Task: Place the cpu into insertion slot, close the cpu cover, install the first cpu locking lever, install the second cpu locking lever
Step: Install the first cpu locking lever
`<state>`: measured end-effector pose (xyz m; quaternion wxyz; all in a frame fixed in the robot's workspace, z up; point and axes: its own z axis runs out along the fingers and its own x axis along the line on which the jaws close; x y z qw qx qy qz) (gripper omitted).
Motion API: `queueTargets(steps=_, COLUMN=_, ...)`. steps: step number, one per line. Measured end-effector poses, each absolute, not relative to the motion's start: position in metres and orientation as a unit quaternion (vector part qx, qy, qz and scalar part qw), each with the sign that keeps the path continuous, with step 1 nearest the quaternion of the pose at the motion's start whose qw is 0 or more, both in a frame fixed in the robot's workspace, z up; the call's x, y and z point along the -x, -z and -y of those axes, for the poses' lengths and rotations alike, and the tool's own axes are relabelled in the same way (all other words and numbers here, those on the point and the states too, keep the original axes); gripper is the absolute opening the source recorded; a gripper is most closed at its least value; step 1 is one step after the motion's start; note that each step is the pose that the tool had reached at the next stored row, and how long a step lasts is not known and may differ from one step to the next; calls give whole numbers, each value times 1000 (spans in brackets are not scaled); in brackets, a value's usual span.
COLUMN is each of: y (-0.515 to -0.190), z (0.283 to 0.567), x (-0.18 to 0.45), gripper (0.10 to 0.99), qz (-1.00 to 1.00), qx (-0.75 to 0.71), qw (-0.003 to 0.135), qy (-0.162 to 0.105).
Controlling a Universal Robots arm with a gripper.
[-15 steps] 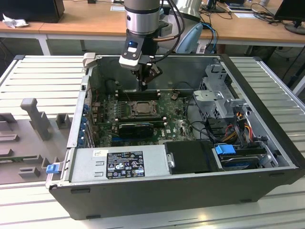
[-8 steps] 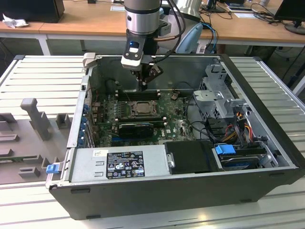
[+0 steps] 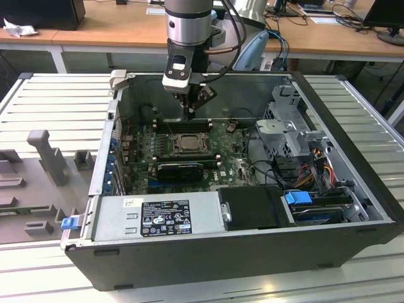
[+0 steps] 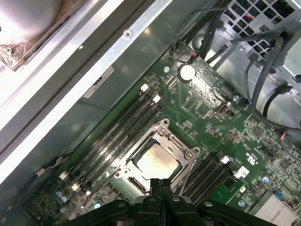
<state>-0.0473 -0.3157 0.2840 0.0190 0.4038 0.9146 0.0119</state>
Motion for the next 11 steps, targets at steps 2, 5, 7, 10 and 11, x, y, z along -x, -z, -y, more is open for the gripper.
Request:
queueTargets(steps=2, y=-284, z=316, x=47, gripper=106, qz=-917, qx=-399, qw=19, qy=-12)
queueTargets(steps=5, y=-284, z=316, x=47, gripper=106, qz=-920, qx=-392, qw=19, qy=-12)
queueTargets(steps=7, y=-284, z=316, x=47, gripper=106, qz=-921, qx=-388, qw=19, qy=-12)
queueTargets(steps=10, y=-284, z=316, x=47, gripper=106, qz=-924, qx=-381, qw=19, qy=-12)
queueTargets(steps=11, y=-284, z=316, x=47, gripper=106, qz=-926, qx=-378, qw=19, qy=-12)
